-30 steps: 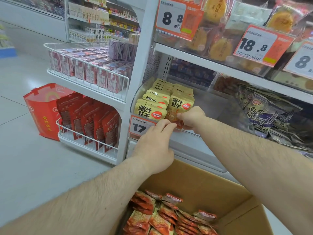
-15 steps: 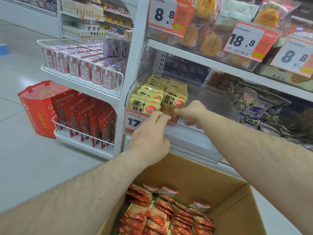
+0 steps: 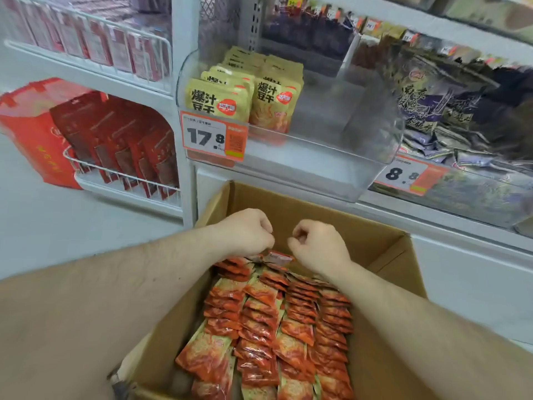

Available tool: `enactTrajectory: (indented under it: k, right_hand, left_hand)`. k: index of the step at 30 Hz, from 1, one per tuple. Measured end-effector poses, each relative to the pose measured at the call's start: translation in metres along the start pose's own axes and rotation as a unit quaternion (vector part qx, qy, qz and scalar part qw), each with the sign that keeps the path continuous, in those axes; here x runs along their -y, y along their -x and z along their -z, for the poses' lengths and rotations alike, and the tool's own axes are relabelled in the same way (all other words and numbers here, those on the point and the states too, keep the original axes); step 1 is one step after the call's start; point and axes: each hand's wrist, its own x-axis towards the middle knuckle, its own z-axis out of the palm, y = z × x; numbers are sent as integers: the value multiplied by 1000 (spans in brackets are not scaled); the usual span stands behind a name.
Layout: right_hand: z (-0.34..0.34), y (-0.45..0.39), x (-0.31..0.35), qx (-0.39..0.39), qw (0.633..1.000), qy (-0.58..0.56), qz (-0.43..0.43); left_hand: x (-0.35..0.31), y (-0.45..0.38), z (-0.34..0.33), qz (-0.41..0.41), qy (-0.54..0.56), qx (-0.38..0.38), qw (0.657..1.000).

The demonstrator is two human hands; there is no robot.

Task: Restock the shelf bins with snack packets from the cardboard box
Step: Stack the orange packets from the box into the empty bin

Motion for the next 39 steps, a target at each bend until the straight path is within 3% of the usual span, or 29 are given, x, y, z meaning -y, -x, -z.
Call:
enactTrajectory:
  k: [3,9,11,15,22,28,33,36,39]
  right_hand:
    - [-36,0,-57,147,976,121,-104]
    - [-82,-3,-130,155,950,185,-198]
    - [-93,-3,-146,163,943,225,-184]
    - [-96,0,-160,143,930,334,-62]
    - [-93,0,-170,252,911,290,-148]
    - [-91,3,-160,188,946,228,-136]
    - [-104,3,-168,200,917,300,-168]
    - [-116,9,-174,110,935,322,-98]
    - [-111,13,-154,-19,973,232,-6]
  left_hand:
    - [1,0,-4,28,18,36,999]
    - [7,-9,-10,78,31,71,994]
    - [11,-11,-14,87,21,75,993]
    - [18,-15,-18,109,11,88,990]
    - [19,-13,-25,125,25,98,987]
    - [21,-11,-23,134,44,91,986]
    - [22,-12,-29,147,67,114,980]
    - [24,-12,-32,171,93,121,973]
    - [26,-11,-31,218,144,121,958]
